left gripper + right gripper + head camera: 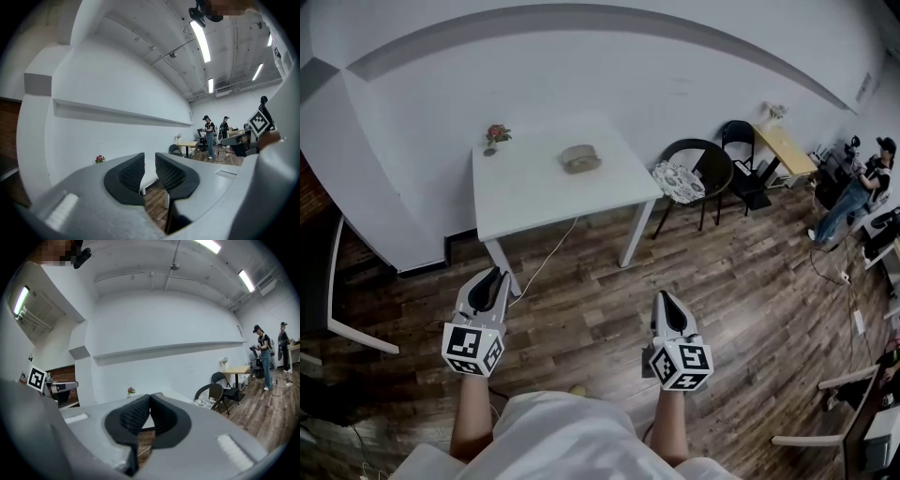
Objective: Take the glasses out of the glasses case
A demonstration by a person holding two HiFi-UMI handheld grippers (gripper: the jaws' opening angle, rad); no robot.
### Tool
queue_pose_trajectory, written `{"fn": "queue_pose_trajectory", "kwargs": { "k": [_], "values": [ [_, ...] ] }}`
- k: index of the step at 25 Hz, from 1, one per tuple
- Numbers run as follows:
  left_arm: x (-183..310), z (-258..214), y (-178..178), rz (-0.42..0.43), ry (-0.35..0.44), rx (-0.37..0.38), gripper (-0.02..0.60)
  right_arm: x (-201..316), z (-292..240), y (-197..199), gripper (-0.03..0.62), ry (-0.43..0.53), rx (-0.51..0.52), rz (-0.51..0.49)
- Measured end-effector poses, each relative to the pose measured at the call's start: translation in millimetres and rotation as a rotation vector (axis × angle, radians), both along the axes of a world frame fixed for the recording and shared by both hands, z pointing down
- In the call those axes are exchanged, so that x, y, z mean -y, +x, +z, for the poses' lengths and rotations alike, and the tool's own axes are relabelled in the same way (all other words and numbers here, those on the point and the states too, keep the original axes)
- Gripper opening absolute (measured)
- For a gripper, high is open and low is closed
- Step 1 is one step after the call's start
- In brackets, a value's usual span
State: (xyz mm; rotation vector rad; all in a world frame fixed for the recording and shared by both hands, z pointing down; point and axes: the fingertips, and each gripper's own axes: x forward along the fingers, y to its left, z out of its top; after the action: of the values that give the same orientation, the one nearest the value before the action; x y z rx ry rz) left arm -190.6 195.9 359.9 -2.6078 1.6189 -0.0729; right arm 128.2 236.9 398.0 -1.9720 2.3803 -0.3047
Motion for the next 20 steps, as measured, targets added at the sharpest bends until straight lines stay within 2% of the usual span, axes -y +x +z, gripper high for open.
{"fn": "queue_pose_trajectory", "kwargs": {
  "k": [5, 9, 16, 20],
  "values": [
    [16, 8, 4, -0.024, -0.028, 0.003, 0.08, 27, 11, 7, 0.003, -0.023, 0.016, -0.022],
    [33, 7, 2, -0.045, -0.02, -0.001, 0.08, 46, 14, 11, 0.003, -0.019, 0.015, -0.034],
    [64, 13, 19, -0.011, -0.02, 0.008, 0.08, 78, 14, 19, 0.003, -0.015, 0.01, -0.031],
    [84, 16, 15, -0.011, -0.026, 0.003, 0.08, 96, 19, 16, 0.003, -0.024, 0.01, -0.036]
  ]
}}
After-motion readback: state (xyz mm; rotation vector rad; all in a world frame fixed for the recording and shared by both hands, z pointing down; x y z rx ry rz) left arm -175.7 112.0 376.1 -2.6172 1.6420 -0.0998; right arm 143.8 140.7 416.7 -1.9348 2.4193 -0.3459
